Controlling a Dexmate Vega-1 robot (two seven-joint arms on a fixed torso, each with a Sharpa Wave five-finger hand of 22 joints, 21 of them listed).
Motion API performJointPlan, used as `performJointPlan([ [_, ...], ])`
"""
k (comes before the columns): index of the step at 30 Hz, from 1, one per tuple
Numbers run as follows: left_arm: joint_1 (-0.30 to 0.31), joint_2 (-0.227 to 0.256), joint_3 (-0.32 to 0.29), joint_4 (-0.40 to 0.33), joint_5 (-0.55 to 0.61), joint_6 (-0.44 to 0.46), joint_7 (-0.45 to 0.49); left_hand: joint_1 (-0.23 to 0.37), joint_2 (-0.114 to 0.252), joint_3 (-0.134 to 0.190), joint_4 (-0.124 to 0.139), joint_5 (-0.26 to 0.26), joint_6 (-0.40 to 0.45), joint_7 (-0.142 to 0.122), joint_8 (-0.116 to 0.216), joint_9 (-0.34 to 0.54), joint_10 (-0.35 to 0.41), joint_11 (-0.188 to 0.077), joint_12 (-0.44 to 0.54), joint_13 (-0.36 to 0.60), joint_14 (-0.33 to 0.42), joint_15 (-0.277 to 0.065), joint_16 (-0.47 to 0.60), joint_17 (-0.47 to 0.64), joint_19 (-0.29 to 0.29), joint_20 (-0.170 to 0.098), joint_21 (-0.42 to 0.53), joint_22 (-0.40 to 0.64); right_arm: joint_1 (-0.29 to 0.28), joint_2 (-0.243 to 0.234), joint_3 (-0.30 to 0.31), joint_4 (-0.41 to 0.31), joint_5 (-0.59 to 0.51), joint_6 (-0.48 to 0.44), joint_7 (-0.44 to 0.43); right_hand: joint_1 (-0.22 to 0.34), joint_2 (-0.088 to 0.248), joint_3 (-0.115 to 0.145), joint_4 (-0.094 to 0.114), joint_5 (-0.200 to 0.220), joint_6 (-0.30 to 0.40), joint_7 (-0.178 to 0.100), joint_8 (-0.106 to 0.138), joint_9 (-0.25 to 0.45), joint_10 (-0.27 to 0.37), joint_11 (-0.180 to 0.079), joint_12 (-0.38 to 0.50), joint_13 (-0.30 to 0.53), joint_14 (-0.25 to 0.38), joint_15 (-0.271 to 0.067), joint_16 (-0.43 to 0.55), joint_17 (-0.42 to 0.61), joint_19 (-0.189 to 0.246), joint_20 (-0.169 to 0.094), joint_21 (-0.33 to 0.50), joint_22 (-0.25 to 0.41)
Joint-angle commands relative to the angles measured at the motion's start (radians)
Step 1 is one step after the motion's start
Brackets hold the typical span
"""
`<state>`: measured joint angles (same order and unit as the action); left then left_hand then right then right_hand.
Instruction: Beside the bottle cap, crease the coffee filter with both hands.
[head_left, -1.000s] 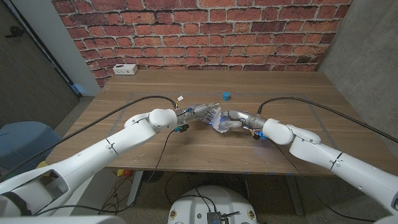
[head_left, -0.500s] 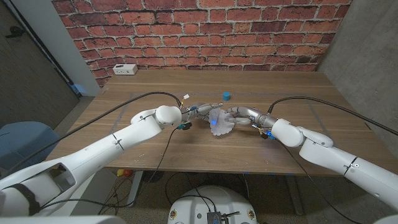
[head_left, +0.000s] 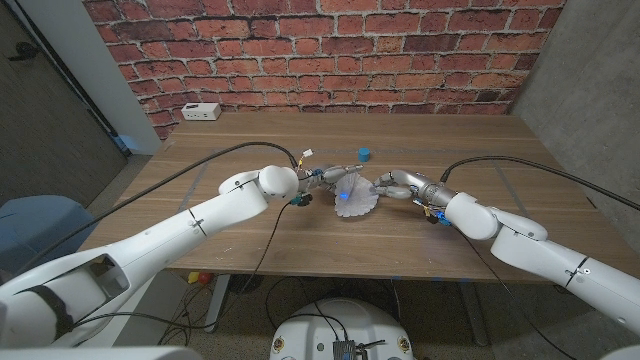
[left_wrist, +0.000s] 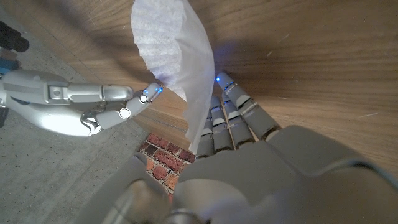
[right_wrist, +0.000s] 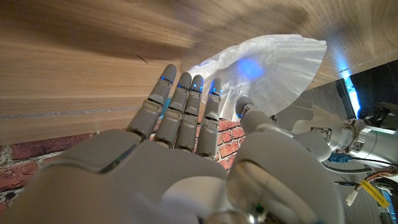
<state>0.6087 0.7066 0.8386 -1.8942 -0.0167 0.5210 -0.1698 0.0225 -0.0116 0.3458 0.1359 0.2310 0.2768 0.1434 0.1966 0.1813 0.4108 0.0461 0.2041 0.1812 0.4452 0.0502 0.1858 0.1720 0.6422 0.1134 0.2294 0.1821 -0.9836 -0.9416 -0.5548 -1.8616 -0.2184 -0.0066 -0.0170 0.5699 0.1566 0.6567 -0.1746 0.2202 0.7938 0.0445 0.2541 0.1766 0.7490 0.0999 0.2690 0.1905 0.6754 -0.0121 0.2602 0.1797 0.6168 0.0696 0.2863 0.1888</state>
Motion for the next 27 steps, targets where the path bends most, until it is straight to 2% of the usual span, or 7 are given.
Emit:
performJointPlan([
  [1, 0.056, -0.001, -0.057, -0.034, -0.014, -0.049, 0.090, -0.002, -0.011, -0.006, 0.002, 0.007, 0.015, 0.014, 0.009, 0.001, 0.005, 0.005, 0.007, 0.000, 0.011, -0.005, 0.009, 0.003, 0.013, 0.001, 0.005, 0.007, 0.020, -0.008, -0.039, -0.021, -0.064, -0.005, 0.060, 0.149, -0.007, 0.133, -0.030, -0.013, 0.017, -0.028, -0.035, 0.002, 0.014, -0.019, -0.031, 0.001, -0.018, -0.025, -0.045, -0.003, -0.012, -0.010, -0.005, 0.001],
  [3, 0.060, -0.002, -0.060, -0.036, -0.017, -0.051, 0.092, -0.002, -0.012, -0.007, 0.002, 0.007, 0.015, 0.014, 0.008, 0.001, 0.007, 0.008, 0.007, 0.000, 0.014, -0.004, 0.009, 0.003, 0.015, 0.000, 0.005, 0.007, 0.028, -0.007, -0.051, -0.024, -0.086, -0.010, 0.073, 0.209, -0.018, 0.194, -0.029, -0.009, 0.029, -0.041, -0.046, 0.002, 0.019, -0.035, -0.043, 0.001, -0.019, -0.045, -0.060, -0.005, -0.020, -0.016, -0.010, 0.000],
  [8, 0.070, -0.002, -0.075, -0.034, -0.042, -0.072, 0.088, -0.001, -0.014, -0.010, 0.002, 0.009, 0.021, 0.012, 0.009, 0.001, 0.008, 0.007, 0.006, 0.000, 0.016, -0.005, 0.009, 0.003, 0.016, -0.001, 0.005, 0.006, 0.049, 0.003, -0.079, -0.022, -0.114, -0.029, 0.122, 0.244, -0.040, 0.244, -0.022, -0.009, 0.071, -0.043, -0.047, 0.003, 0.080, -0.041, -0.036, 0.000, -0.003, -0.065, -0.068, -0.008, -0.004, -0.039, -0.003, 0.000],
  [13, 0.069, -0.003, -0.101, -0.004, -0.131, -0.140, 0.015, 0.000, -0.020, -0.020, 0.003, 0.014, 0.069, 0.010, 0.019, 0.001, 0.059, 0.010, 0.019, 0.000, 0.044, -0.007, 0.013, 0.003, 0.027, -0.003, 0.005, 0.006, 0.066, 0.011, -0.104, -0.024, -0.156, -0.060, 0.154, 0.247, -0.049, 0.258, -0.018, -0.010, 0.086, -0.037, -0.048, 0.003, 0.093, -0.040, -0.038, -0.001, 0.012, -0.061, -0.067, -0.009, 0.008, -0.044, 0.002, 0.001],
  [16, 0.059, -0.006, -0.110, 0.018, -0.196, -0.168, -0.051, 0.002, -0.021, -0.034, 0.005, 0.024, 0.154, 0.028, 0.033, 0.001, 0.137, 0.029, 0.033, 0.000, 0.108, -0.005, 0.021, 0.002, 0.061, 0.000, 0.012, 0.006, 0.066, 0.014, -0.106, -0.024, -0.162, -0.073, 0.155, 0.244, -0.057, 0.260, -0.018, -0.011, 0.085, -0.033, -0.051, 0.003, 0.092, -0.040, -0.041, -0.002, 0.013, -0.055, -0.069, -0.010, 0.003, -0.042, 0.001, 0.001],
  [20, 0.039, 0.000, -0.111, 0.019, -0.253, -0.153, -0.113, 0.005, -0.021, -0.048, 0.006, 0.034, 0.207, 0.043, 0.032, 0.001, 0.203, 0.045, 0.039, 0.000, 0.182, -0.003, 0.028, 0.001, 0.138, -0.006, 0.033, 0.006, 0.063, 0.016, -0.101, -0.017, -0.158, -0.080, 0.147, 0.240, -0.064, 0.269, -0.013, -0.014, 0.071, -0.028, -0.061, 0.003, 0.081, -0.039, -0.051, -0.002, 0.003, -0.055, -0.076, -0.009, -0.005, -0.039, -0.002, 0.001],
  [27, -0.008, 0.011, -0.079, 0.022, -0.277, -0.097, -0.174, 0.006, -0.025, -0.059, 0.007, 0.040, 0.214, 0.064, 0.020, 0.002, 0.217, 0.077, 0.030, 0.001, 0.224, 0.003, 0.028, 0.001, 0.194, -0.012, 0.047, 0.005, 0.054, 0.014, -0.091, -0.016, -0.149, -0.085, 0.132, 0.233, -0.073, 0.289, -0.010, -0.020, 0.039, -0.033, -0.075, 0.003, 0.052, -0.042, -0.071, -0.003, -0.031, -0.054, -0.086, -0.008, -0.026, -0.036, -0.011, 0.000],
])
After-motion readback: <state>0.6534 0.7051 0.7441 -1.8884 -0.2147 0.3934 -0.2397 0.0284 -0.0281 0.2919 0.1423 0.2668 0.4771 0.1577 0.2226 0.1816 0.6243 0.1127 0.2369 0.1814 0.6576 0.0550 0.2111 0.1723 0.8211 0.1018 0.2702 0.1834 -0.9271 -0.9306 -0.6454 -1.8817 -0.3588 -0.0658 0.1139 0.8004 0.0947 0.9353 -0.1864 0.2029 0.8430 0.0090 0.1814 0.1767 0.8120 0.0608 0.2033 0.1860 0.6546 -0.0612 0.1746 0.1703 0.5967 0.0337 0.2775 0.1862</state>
